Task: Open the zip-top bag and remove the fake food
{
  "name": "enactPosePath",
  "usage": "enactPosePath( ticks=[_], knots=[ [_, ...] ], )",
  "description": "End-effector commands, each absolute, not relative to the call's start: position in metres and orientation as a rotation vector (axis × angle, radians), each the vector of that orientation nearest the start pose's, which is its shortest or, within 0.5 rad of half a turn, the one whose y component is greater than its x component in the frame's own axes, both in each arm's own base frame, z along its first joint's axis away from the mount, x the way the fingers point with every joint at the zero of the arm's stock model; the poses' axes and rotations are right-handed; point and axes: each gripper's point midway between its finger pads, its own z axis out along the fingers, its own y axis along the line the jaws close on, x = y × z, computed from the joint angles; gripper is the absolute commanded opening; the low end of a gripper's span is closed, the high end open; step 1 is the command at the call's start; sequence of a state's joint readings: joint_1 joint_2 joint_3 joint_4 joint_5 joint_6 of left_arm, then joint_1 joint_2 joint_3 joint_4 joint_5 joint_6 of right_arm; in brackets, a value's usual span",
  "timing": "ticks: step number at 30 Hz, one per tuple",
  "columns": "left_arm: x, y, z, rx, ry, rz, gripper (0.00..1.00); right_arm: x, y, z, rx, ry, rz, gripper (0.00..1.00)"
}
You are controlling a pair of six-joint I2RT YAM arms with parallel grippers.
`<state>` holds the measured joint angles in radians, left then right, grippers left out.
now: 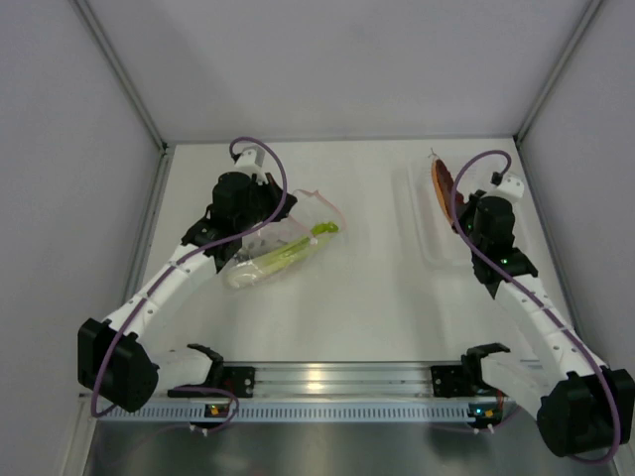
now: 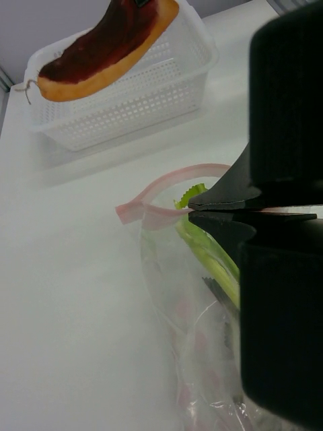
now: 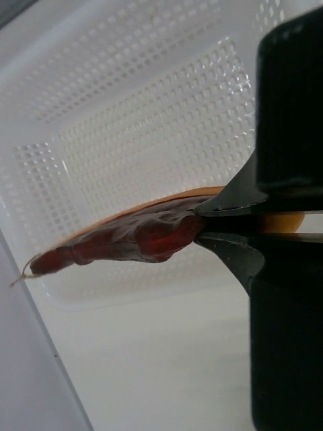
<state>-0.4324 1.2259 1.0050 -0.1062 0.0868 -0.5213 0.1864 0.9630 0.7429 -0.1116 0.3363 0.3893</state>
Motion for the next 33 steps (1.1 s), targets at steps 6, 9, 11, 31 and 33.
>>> enactPosePath(
  ticks=[6,9,11,31,33],
  knots=[
    [0.348,-0.206,0.264,0.034,1.926,-0.761,0.00,0.358,0.027,0.191,0.548,1.767,0.386,0.00],
    [0.349,-0.207,0.263,0.036,1.930,-0.765,0.00,0.357,0.026,0.177,0.564,1.795,0.420,0.00],
    [0.349,-0.208,0.262,0.041,1.934,-0.771,0.00,0.356,0.016,0.169,0.594,1.803,0.423,0.00],
    [0.334,-0.262,0.304,0.242,1.902,-1.070,0.00,0.352,0.060,0.242,0.213,1.860,0.440,0.60],
    [0.332,-0.268,0.312,0.262,1.891,-1.103,0.00,0.346,0.107,0.257,-0.003,1.834,0.586,0.57]
  ],
)
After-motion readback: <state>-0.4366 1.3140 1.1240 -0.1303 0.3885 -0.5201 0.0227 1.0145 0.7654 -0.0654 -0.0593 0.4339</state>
